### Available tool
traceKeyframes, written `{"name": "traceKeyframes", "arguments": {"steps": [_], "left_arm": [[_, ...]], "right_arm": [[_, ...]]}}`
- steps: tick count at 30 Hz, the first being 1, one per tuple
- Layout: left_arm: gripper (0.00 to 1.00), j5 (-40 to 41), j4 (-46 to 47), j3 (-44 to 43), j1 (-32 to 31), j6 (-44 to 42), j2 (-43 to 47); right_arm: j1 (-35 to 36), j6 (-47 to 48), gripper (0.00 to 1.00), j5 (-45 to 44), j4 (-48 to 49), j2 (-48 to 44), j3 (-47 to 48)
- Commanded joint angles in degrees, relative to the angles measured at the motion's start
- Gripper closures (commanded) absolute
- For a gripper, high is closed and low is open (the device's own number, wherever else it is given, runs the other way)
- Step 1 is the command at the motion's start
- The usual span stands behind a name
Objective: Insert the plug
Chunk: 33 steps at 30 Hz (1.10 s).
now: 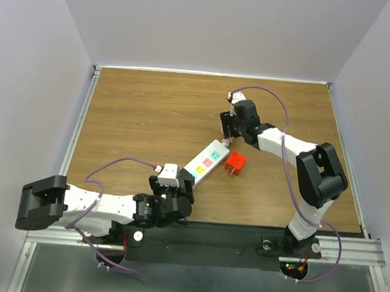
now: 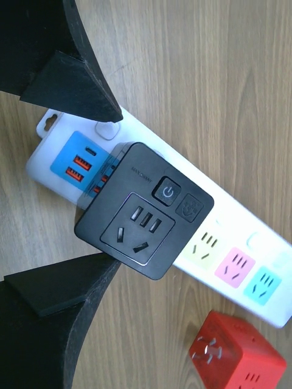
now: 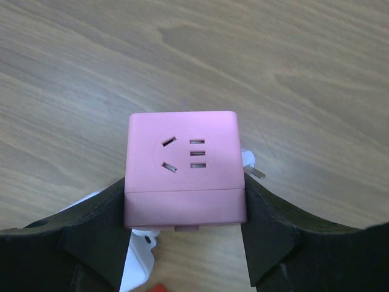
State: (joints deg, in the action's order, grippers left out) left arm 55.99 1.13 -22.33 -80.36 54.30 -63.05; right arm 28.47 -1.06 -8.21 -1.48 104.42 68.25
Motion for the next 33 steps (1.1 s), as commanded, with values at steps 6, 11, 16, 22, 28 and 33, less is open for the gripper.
{"name": "traceKeyframes", "arguments": {"steps": [6, 11, 16, 22, 28, 33], "left_arm": [[0.01, 4.32, 2.7, -1.06, 3.89, -3.81, -0.76], [0.01, -2.88, 16.7, 2.63, 9.94, -17.81, 2.31], [0.01, -9.92, 26.01, 5.79, 14.34, -25.9, 5.56], [0.01, -14.14, 34.98, 8.61, 18.64, -32.15, 7.15], [0.01, -21.09, 41.5, 12.39, 24.63, -34.79, 12.58], [0.01, -26.79, 43.61, 15.82, 28.59, -34.62, 19.61]], "right_arm": [[-0.34, -2.72, 1.0, -2.17, -4.68, -12.48, -4.08], [1.41, -2.54, 1.0, 4.94, -4.85, -17.32, -6.02], [4.48, -1.93, 1.0, 12.16, -5.2, -17.32, -6.81], [10.11, -3.42, 1.0, 12.51, -8.27, -16.8, -7.17], [16.61, -6.58, 0.99, 8.56, -18.46, -12.93, -0.5], [19.52, -9.48, 1.0, 6.44, -28.21, -10.73, 7.32]]}}
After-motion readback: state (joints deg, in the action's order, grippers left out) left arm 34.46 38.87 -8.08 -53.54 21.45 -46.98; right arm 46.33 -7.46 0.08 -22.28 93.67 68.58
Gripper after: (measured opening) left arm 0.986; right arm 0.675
